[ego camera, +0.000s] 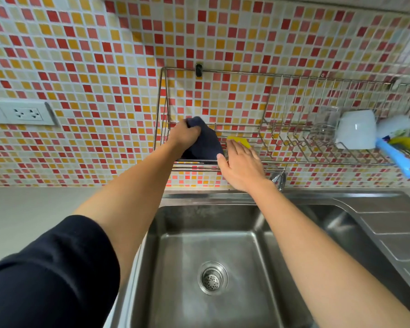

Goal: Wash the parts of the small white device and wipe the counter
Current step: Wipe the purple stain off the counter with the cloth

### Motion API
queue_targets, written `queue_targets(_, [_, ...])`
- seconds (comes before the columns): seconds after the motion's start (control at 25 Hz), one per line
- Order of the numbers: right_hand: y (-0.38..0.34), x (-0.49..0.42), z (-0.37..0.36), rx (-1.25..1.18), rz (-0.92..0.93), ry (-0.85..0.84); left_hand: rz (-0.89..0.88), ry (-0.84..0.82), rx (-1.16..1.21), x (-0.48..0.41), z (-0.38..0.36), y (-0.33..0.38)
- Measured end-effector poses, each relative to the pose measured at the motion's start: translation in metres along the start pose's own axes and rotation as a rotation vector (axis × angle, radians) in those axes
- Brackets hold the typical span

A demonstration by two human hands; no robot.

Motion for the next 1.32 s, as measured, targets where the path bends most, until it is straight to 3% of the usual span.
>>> queue_targets(0.08, [0.0, -0.001, 0.005, -0.136, -0.066, -0.042, -0.035, -0.029, 0.287, 0.004, 0.003, 0.005])
queue_targets(0.24, [0.0, -0.005, 0.027, -0.771, -0.372, 0.032, -0.068, -0.123, 0.8, 0.031, 0.018, 0.029])
queue_targets(0.32, [-0.014, -0.008, 0.037, -1.247, -0.404, 0.043, -0.121, -0.191, 0.872, 0.047, 0.033, 0.043])
queue_targets(0.4, [-0.032, -0.01, 0.051, -1.583, -0.314, 0.169, -0.17, -0.222, 0.84, 0.063, 0.051, 0.05])
queue_targets(0.52, [-0.058, -0.001, 0.069, -1.469, -0.052, 0.462, -0.258, -0.031, 0.588, 0.086, 0.091, 0.043])
queue_targets(0.64, [-0.107, 0.017, 0.065, -1.159, 0.217, 0.526, -0.474, 0.068, 0.383, 0.122, 0.143, 0.017])
queue_targets(0.72, [-0.146, 0.034, 0.045, -1.001, 0.308, 0.506, -0.526, 0.122, 0.12, 0.145, 0.171, -0.018])
queue_targets(0.8, [-0.185, 0.055, 0.015, -0.966, 0.374, 0.41, -0.454, 0.209, -0.116, 0.168, 0.197, -0.066])
queue_targets(0.88, [-0.228, 0.082, -0.027, -0.954, 0.435, 0.21, -0.321, 0.231, -0.207, 0.196, 0.225, -0.121])
queue_targets(1.12, [-0.374, 0.175, -0.17, -0.924, 0.388, -0.414, 0.189, 0.019, -0.548, 0.287, 0.302, -0.31])
queue_targets(1.32, [-0.451, 0.214, -0.253, -0.793, 0.319, -0.644, 0.353, -0.118, -0.632, 0.316, 0.333, -0.413])
Point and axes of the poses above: each hand's wrist, its own x-axis away from the middle knuckle, its own z-axis out of the back of the hand, y = z × x, the point moved 5 cm from there along -x, towards the middle knuckle, and after that the axes turned 3 degrees about z, right-handed, at the moved point
